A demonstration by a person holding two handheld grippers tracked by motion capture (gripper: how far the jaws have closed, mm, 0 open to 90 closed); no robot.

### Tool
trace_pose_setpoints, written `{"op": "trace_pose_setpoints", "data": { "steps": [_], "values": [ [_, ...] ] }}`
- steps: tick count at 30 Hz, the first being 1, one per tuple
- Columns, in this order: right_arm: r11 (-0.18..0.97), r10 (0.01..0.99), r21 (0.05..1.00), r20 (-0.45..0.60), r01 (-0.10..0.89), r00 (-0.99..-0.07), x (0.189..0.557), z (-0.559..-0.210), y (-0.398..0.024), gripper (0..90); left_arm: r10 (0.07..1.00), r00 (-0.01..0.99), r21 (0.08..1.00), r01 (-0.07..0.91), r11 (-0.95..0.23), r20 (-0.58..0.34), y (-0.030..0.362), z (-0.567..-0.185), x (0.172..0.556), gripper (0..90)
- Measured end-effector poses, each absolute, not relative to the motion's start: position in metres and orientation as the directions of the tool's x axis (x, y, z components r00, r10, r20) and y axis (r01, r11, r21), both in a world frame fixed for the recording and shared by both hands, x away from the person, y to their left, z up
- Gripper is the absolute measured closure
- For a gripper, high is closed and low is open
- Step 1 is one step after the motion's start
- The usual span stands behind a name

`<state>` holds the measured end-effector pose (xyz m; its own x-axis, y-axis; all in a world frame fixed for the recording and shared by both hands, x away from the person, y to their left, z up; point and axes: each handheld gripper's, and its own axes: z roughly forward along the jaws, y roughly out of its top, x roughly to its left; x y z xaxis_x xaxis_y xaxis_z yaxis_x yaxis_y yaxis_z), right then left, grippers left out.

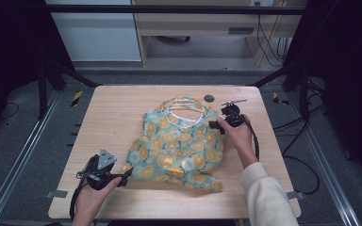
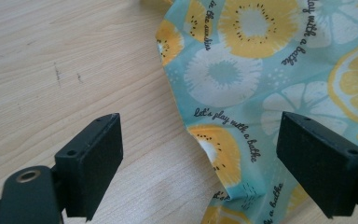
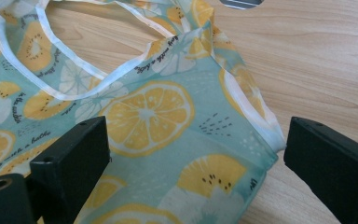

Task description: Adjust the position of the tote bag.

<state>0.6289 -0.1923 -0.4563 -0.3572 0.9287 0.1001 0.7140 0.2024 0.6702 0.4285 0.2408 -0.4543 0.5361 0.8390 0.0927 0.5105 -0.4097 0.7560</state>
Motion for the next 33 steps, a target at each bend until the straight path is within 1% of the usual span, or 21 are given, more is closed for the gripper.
{"op": "trace_pose_setpoints", "data": {
  "steps": [4,7,9,11,12,13,16,17,18,19,20,21,22,23,25,26,27,28,29,31,33],
  "values": [
    [0.184,0.937,0.676,0.098,0.714,-0.334,0.625,-0.459,-0.196,8.7,0.839,0.534,0.757,0.507,-0.413,0.101,0.241,-0.454,0.428,14.2],
    [0.207,0.931,0.673,0.088,0.71,-0.354,0.62,-0.462,-0.196,8.3,0.841,0.533,0.76,0.505,-0.409,0.098,0.241,-0.453,0.429,14.3],
    [0.201,0.93,0.672,0.098,0.713,-0.354,0.619,-0.462,-0.195,8.3,0.839,0.537,0.768,0.501,-0.398,0.084,0.24,-0.453,0.431,14.4],
    [0.19,0.934,0.681,0.096,0.707,-0.343,0.619,-0.464,-0.196,7.7,0.836,0.547,0.785,0.5,-0.365,0.041,0.238,-0.45,0.44,14.9],
    [0.182,0.94,0.683,0.09,0.707,-0.329,0.619,-0.464,-0.197,6.9,0.832,0.553,0.787,0.497,-0.367,0.039,0.236,-0.447,0.447,15.7],
    [0.176,0.944,0.686,0.084,0.706,-0.318,0.62,-0.466,-0.198,8.1,0.833,0.551,0.788,0.489,-0.374,0.053,0.235,-0.442,0.454,16.4],
    [0.14,0.938,0.672,0.145,0.728,-0.314,0.624,-0.471,-0.197,8.0,0.833,0.548,0.797,0.469,-0.38,0.074,0.228,-0.424,0.475,16.8],
    [0.14,0.938,0.672,0.145,0.728,-0.314,0.624,-0.471,-0.197,8.0,0.833,0.548,0.797,0.469,-0.38,0.074,0.228,-0.424,0.475,16.4],
    [0.124,0.934,0.671,0.171,0.731,-0.315,0.624,-0.472,-0.193,17.1,0.829,0.556,0.797,0.477,-0.371,0.053,0.226,-0.418,0.485,15.7],
    [0.127,0.93,0.669,0.177,0.733,-0.322,0.624,-0.473,-0.192,21.2,0.834,0.55,0.802,0.479,-0.358,0.043,0.222,-0.411,0.498,15.6],
    [0.127,0.93,0.669,0.177,0.733,-0.322,0.624,-0.473,-0.192,21.2,0.834,0.55,0.802,0.479,-0.358,0.043,0.222,-0.411,0.498,15.6],
    [0.143,0.924,0.663,0.177,0.735,-0.34,0.624,-0.473,-0.187,30.2,0.829,0.557,0.796,0.479,-0.371,0.051,0.216,-0.406,0.512,14.8],
    [0.151,0.924,0.663,0.169,0.733,-0.343,0.624,-0.473,-0.186,35.0,0.826,0.563,0.785,0.494,-0.372,0.037,0.212,-0.405,0.52,13.8],
    [0.163,0.921,0.668,0.16,0.726,-0.354,0.623,-0.472,-0.185,41.7,0.821,0.57,0.774,0.508,-0.377,0.026,0.208,-0.405,0.527,12.6],
    [0.177,0.913,0.679,0.158,0.712,-0.377,0.622,-0.471,-0.183,53.1,0.822,0.569,0.767,0.513,-0.386,0.033,0.202,-0.406,0.539,12.5],
    [0.185,0.907,0.685,0.158,0.705,-0.391,0.621,-0.47,-0.182,61.3,0.824,0.566,0.764,0.519,-0.383,0.029,0.199,-0.408,0.545,12.5],
    [0.188,0.904,0.693,0.156,0.696,-0.398,0.62,-0.469,-0.181,67.0,0.823,0.568,0.762,0.526,-0.378,0.016,0.196,-0.41,0.55,12.2],
    [0.194,0.9,0.696,0.154,0.692,-0.407,0.619,-0.467,-0.181,74.8,0.82,0.572,0.757,0.53,-0.382,0.013,0.194,-0.412,0.556,12.2],
    [0.203,0.894,0.705,0.15,0.679,-0.423,0.618,-0.465,-0.18,80.4,0.818,0.575,0.754,0.529,-0.389,0.019,0.192,-0.414,0.561,11.9],
    [0.224,0.883,0.73,0.128,0.645,-0.452,0.615,-0.46,-0.179,86.7,0.819,0.572,0.737,0.531,-0.419,0.054,0.19,-0.418,0.569,11.8],
    [0.242,0.875,0.75,0.105,0.615,-0.472,0.611,-0.455,-0.177,88.3,0.826,0.561,0.722,0.552,-0.417,0.048,0.189,-0.422,0.576,12.4]
  ]
}}
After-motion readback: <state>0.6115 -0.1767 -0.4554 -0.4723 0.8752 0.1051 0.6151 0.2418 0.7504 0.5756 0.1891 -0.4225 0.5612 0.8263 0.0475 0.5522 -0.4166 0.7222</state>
